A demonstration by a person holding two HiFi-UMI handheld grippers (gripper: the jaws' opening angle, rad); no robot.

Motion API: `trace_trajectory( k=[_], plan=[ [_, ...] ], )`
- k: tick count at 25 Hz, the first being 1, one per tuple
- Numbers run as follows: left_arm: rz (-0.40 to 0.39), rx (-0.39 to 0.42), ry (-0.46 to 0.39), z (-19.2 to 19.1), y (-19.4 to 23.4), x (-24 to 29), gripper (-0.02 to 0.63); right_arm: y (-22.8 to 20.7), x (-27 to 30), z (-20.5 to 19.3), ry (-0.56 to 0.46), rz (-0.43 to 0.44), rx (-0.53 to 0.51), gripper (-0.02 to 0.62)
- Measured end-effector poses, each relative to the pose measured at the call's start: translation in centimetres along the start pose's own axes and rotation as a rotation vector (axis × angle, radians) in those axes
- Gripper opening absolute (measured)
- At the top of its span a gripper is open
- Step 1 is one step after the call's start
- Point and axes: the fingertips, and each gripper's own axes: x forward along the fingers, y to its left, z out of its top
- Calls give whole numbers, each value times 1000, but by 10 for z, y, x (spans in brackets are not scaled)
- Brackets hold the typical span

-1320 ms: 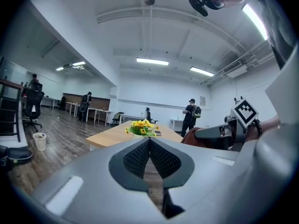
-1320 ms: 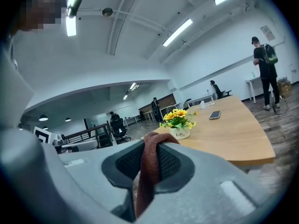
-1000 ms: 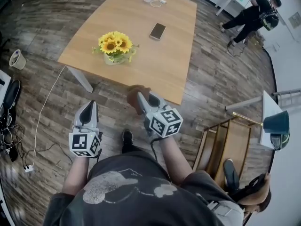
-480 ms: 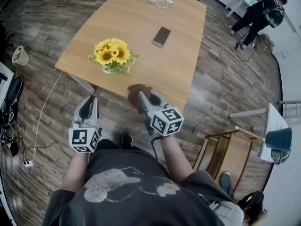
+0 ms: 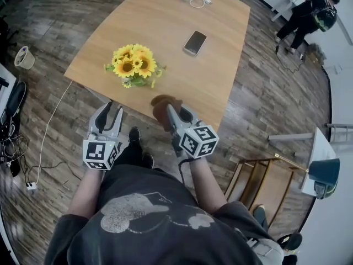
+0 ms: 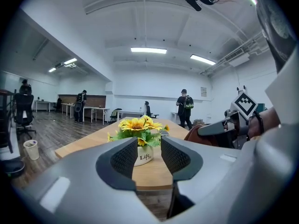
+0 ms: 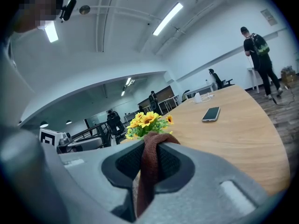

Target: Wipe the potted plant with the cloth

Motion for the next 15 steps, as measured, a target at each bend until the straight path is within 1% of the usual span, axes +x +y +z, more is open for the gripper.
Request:
trace_trajectory(
  k=[2, 3, 6, 7, 10, 13, 15],
  plan=[
    [-30, 1, 26, -8, 2, 11, 207, -6, 3, -1, 7, -16, 6, 43],
    [-47, 4, 43, -14, 3, 17, 241, -10, 5, -1, 13, -26, 8, 43],
    [-93, 23, 77, -25, 10, 41, 304, -32, 18, -4, 47, -72, 8, 43],
    [-102, 30, 85, -29, 14, 48, 317, -41, 24, -7, 64, -92, 15, 43],
    [-112, 64, 132, -45, 27, 69, 328, -64, 40, -20, 118, -137, 63, 44],
    [-132, 117, 186, -61, 37, 87, 351, -73, 59, -32, 178, -149, 72, 44],
    [-156, 150, 199, -72, 43, 101, 376, -75, 76, -37, 217, -145, 61, 44]
  ],
)
